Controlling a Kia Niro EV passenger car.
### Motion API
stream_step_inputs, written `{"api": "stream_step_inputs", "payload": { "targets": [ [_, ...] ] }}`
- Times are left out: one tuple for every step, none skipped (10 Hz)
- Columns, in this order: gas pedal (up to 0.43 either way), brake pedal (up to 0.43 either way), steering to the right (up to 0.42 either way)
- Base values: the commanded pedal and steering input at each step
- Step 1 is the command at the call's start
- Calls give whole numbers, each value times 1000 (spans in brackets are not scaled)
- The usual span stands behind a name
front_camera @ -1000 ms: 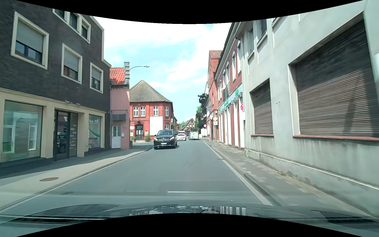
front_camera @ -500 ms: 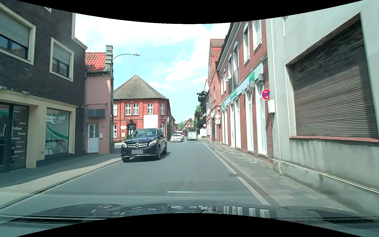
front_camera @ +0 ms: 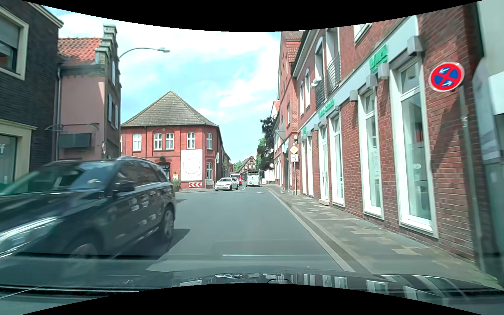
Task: Follow the waypoints while adhering to traffic rules and regulations
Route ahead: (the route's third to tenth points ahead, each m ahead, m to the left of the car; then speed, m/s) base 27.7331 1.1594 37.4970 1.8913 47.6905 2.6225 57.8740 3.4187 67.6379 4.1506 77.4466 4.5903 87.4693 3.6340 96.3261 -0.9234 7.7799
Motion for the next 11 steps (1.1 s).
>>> {"api": "stream_step_inputs", "payload": {
  "targets": [
    [118,0,3],
    [118,0,3],
    [118,0,0],
    [118,0,-4],
    [118,0,-4],
    [118,0,-4],
    [118,0,-4],
    [118,0,-4],
    [118,0,-4],
    [118,0,-4],
    [118,0,-4]
  ]
}}
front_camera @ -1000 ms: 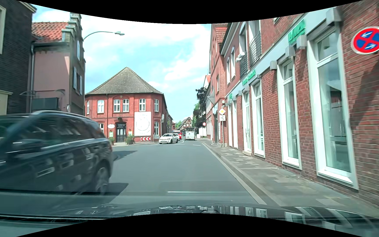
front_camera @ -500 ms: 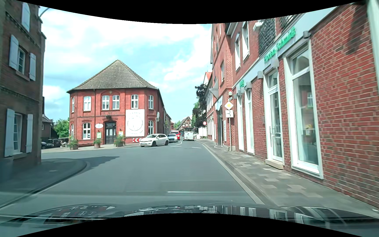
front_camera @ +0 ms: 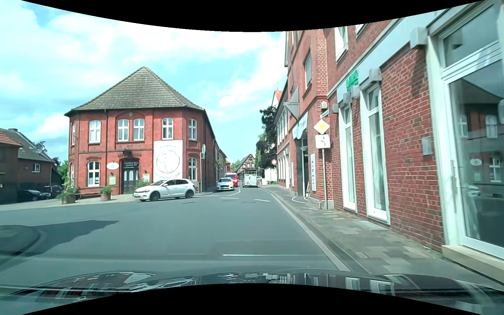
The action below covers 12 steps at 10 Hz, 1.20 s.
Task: Follow the waypoints while adhering to traffic rules and regulations
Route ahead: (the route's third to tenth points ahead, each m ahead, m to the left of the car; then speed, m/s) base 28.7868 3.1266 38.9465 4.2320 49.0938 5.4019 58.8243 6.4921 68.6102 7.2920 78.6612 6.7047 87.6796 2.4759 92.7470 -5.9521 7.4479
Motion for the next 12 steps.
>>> {"api": "stream_step_inputs", "payload": {
  "targets": [
    [118,0,-4],
    [118,0,-4],
    [118,0,-4],
    [118,0,-4],
    [118,0,-4],
    [118,0,-5],
    [118,0,-4],
    [118,0,-5],
    [118,0,-4],
    [118,0,-4],
    [118,0,-4],
    [118,0,-4]
  ]
}}
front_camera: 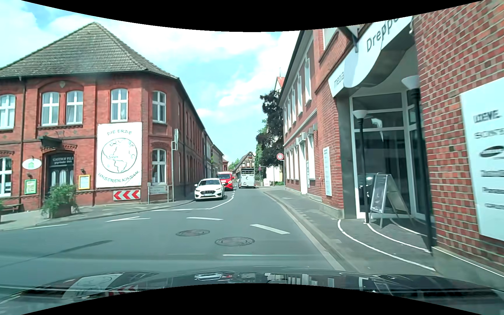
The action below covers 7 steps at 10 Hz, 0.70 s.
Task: Follow the waypoints while adhering to traffic rules and regulations
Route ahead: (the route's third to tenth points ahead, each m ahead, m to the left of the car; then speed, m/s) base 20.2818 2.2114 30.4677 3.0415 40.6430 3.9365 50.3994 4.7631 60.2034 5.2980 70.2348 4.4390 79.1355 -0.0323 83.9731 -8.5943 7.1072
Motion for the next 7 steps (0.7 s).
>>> {"api": "stream_step_inputs", "payload": {
  "targets": [
    [118,0,-2],
    [118,0,-2],
    [118,0,-2],
    [118,0,-1],
    [118,0,0],
    [118,0,0],
    [118,0,0]
  ]
}}
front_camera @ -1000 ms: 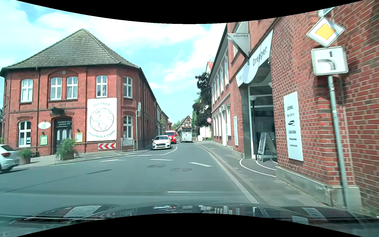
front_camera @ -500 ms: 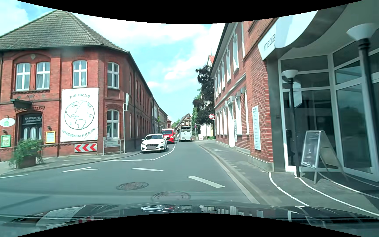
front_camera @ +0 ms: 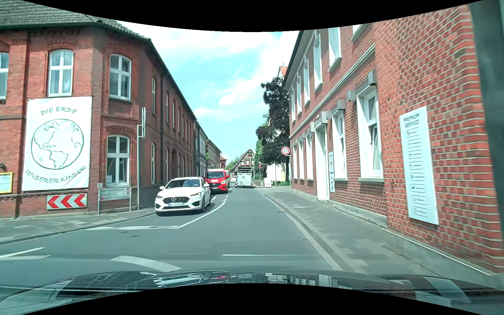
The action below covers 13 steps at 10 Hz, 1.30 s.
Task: Follow the waypoints while adhering to traffic rules and regulations
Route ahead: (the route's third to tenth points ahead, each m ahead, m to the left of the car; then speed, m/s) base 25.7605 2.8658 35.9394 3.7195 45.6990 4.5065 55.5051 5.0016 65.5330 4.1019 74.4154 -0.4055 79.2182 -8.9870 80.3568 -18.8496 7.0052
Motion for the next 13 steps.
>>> {"api": "stream_step_inputs", "payload": {
  "targets": [
    [118,0,0],
    [118,0,0],
    [118,0,0],
    [118,0,0],
    [118,0,0],
    [118,0,-3],
    [118,0,-4],
    [118,0,-5],
    [118,0,-11],
    [118,0,-15],
    [118,0,-15],
    [118,0,-16],
    [118,0,-24]
  ]
}}
